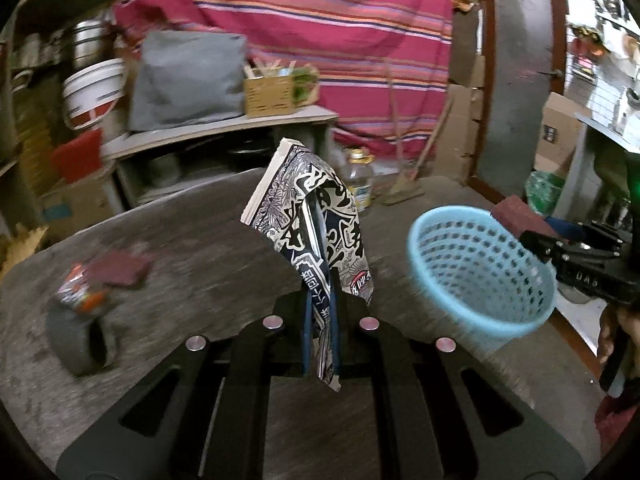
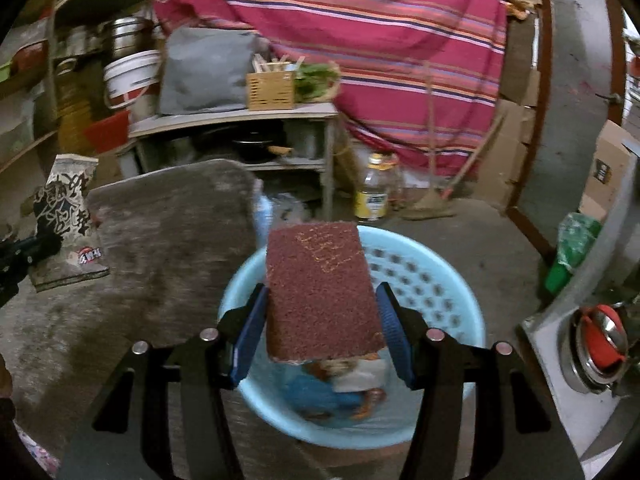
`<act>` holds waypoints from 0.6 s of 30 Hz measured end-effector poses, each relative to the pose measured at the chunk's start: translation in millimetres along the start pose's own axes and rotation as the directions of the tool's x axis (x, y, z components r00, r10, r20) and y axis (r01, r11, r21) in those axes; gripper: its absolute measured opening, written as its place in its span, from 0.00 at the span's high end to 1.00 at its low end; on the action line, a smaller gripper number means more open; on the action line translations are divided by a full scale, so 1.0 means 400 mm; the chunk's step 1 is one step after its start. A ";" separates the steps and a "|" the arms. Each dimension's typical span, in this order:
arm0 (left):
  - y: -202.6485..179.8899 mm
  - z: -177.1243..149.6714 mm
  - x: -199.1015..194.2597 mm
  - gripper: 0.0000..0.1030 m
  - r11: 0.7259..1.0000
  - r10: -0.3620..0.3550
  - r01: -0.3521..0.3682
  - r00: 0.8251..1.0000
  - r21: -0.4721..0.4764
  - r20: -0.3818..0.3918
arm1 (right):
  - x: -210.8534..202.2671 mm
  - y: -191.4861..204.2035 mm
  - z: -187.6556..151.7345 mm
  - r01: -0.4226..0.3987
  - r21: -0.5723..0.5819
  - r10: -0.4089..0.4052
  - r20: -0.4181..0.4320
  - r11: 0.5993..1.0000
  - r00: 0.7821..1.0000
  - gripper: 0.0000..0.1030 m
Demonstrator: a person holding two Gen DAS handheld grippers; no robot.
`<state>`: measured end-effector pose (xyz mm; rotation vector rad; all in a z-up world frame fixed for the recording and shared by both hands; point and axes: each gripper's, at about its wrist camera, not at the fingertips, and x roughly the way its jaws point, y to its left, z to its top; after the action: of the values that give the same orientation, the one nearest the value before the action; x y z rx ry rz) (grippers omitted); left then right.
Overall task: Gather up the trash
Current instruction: 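Carry snack bag and scouring pad to the blue basket and release both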
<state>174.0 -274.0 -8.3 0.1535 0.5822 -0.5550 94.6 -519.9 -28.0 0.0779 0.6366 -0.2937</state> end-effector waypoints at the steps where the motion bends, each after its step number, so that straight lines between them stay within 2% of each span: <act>1: -0.016 0.005 0.008 0.94 1.000 -0.014 0.014 1.000 0.001 -0.001 | 0.001 -0.024 -0.002 0.013 0.004 -0.013 -0.003 1.000 1.000 0.46; 8: -0.178 0.052 0.088 0.94 0.992 -0.106 0.107 0.994 0.064 -0.008 | 0.019 -0.127 -0.018 0.050 0.060 -0.049 -0.017 0.997 0.999 0.47; 13: -0.256 0.071 0.157 0.94 0.981 -0.178 0.180 0.984 0.077 -0.030 | 0.039 -0.167 -0.029 0.061 0.079 -0.059 -0.031 0.995 0.998 0.47; 15: -0.276 0.077 0.180 0.93 0.978 -0.184 0.187 0.982 0.089 -0.034 | 0.044 -0.176 -0.033 0.063 0.087 -0.060 -0.035 0.994 0.998 0.47; 17: -0.294 0.078 0.202 0.89 0.977 -0.183 0.187 0.982 0.099 -0.043 | 0.047 -0.181 -0.036 0.066 0.094 -0.062 -0.038 0.993 0.997 0.47; 18: -0.299 0.078 0.208 0.82 0.977 -0.182 0.186 0.982 0.101 -0.047 | 0.049 -0.184 -0.037 0.068 0.097 -0.065 -0.040 0.993 0.997 0.47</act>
<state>182.4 -421.3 -27.1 0.2115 0.6076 -0.7643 79.3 -592.6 -50.3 0.1576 0.6622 -0.3888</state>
